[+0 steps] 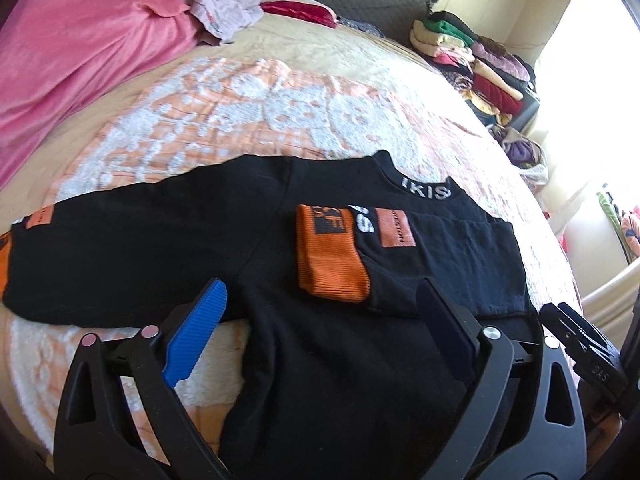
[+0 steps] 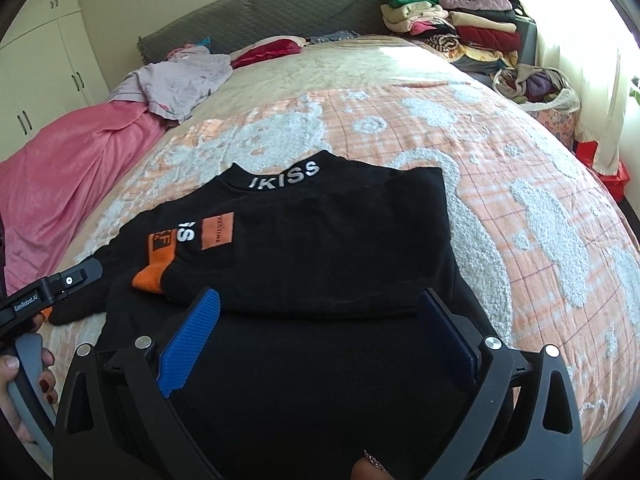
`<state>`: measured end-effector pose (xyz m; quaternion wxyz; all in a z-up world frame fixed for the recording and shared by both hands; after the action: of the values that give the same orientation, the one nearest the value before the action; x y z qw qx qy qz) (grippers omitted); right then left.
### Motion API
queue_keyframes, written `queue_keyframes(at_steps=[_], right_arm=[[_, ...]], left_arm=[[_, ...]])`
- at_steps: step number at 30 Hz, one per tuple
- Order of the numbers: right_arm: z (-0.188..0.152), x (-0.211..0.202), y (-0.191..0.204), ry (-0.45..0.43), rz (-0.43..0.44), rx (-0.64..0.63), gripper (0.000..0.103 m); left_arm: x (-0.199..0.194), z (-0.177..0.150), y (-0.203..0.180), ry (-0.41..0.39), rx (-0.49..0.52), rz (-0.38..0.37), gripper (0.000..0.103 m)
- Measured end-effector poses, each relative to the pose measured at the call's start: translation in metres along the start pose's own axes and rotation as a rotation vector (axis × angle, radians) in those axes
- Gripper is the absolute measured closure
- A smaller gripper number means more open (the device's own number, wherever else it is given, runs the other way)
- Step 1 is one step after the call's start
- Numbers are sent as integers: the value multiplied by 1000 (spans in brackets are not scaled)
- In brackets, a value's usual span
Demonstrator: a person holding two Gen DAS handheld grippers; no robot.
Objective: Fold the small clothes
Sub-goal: 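Move the left gripper to the other sleeve's orange cuff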
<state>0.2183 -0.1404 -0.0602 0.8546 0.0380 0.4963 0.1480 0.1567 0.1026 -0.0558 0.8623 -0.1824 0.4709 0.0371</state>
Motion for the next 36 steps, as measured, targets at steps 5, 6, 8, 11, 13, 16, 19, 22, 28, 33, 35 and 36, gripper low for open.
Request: queue_keyframes(at_steps=[5, 6, 8, 11, 13, 16, 19, 22, 28, 33, 35, 36], right_arm=[[2, -6, 15, -14, 14, -31, 5], [3, -7, 18, -17, 16, -37, 5], [4, -9, 25, -23, 22, -51, 5], [7, -13, 36, -31, 36, -72, 5], [8, -15, 43, -37, 41, -87, 5], [11, -17, 56, -43, 53, -110, 5], [14, -18, 69, -49, 67, -133, 5], [16, -18, 85, -53, 82, -161, 5], [17, -13, 116, -45, 112, -217, 5], [15, -7, 141, -33, 138, -262, 5], [14, -4, 149, -25, 145, -277, 5], [13, -3, 153, -21, 148, -285, 5]], left_arm=[[-11, 0, 14, -22, -22, 20, 10], [-14, 0, 17, -27, -28, 25, 10], [-17, 0, 23, -33, -37, 32, 10], [-23, 0, 31, -44, -47, 45, 10], [-27, 0, 38, -52, -55, 56, 10], [-33, 0, 47, -62, -69, 63, 10], [-38, -1, 57, -71, -80, 81, 10], [-43, -1, 67, -77, -95, 92, 10], [-51, -2, 88, -89, -125, 116, 10], [-56, -5, 108, -93, -162, 131, 10], [-58, -7, 115, -94, -177, 136, 10], [-59, -9, 121, -95, -188, 139, 10]])
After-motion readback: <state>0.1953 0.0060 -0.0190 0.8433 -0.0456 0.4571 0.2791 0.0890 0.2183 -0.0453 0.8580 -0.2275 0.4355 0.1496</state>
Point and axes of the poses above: each gripper's, at about its wrist camera, not at the fingertips, and x roughly the way its jaws point, y to its left, z to its top, the point moved 9 cm from there along x, roughly the way its jaws point, and after that the axes turned 7 degrees about y, right-handed, at the moved point
